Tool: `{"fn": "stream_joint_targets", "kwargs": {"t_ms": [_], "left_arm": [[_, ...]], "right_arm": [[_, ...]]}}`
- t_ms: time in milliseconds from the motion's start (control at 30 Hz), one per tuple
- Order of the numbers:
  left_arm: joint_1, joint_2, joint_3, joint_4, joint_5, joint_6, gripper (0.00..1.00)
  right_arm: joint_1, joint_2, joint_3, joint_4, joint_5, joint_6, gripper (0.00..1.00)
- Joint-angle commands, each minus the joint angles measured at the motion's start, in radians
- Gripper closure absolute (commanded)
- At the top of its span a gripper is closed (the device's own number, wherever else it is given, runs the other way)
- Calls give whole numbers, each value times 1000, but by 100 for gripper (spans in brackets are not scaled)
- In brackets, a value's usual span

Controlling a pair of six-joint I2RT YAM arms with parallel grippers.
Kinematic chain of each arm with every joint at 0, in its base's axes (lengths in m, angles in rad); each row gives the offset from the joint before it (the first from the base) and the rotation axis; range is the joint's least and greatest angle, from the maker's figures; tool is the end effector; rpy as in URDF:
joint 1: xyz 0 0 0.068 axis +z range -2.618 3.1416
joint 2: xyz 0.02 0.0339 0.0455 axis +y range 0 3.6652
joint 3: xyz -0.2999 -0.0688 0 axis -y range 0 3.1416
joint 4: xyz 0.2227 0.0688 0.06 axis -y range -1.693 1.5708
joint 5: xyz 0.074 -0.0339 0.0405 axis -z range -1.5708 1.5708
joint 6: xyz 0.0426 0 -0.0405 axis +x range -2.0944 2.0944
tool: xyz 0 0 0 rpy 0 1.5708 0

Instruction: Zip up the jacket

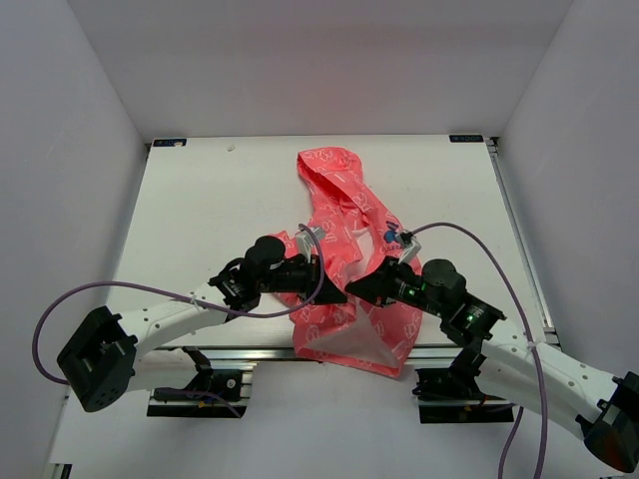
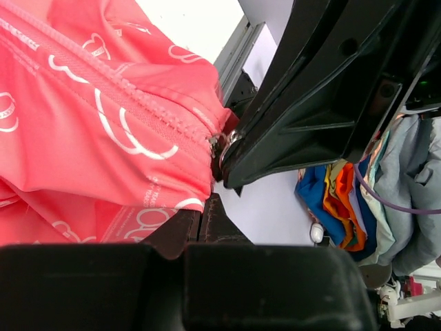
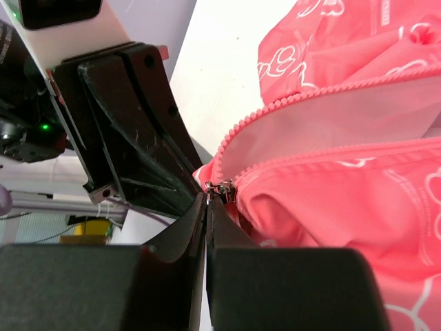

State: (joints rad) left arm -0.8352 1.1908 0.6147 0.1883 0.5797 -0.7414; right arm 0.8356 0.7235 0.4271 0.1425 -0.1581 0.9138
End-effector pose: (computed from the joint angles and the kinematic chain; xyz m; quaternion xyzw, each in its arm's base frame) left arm 0.1368 -0.1860 0.2795 0.1965 0.7871 -0.5462 0.2085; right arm 0.0892 0.1087 0.2866 -0.0218 0.7584 0.5362 0.3699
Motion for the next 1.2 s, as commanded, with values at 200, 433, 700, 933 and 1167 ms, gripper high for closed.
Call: {"fn": "stream_joint_targets", "kwargs": {"t_ms": [200,433,700,933,1167], "left_arm": [[-19,-30,-6,-171,58,31,100],[-28,-7,-30,-226,198,-7,100],[-70,-30,-72,-289,204,-38,100],[-71,-48,-84,-326,209,-47,100],[-74,-75,-139,-300,206,-131,100]], "right_arm": [[-3,5,134,95,296,-111,100],[-4,128,219,114,440,-225,100],[-39,280,291,190,614,-274,100],[-190,509,366,380,517,-294,100],[-357,778,535,548,442,-366,100]]}}
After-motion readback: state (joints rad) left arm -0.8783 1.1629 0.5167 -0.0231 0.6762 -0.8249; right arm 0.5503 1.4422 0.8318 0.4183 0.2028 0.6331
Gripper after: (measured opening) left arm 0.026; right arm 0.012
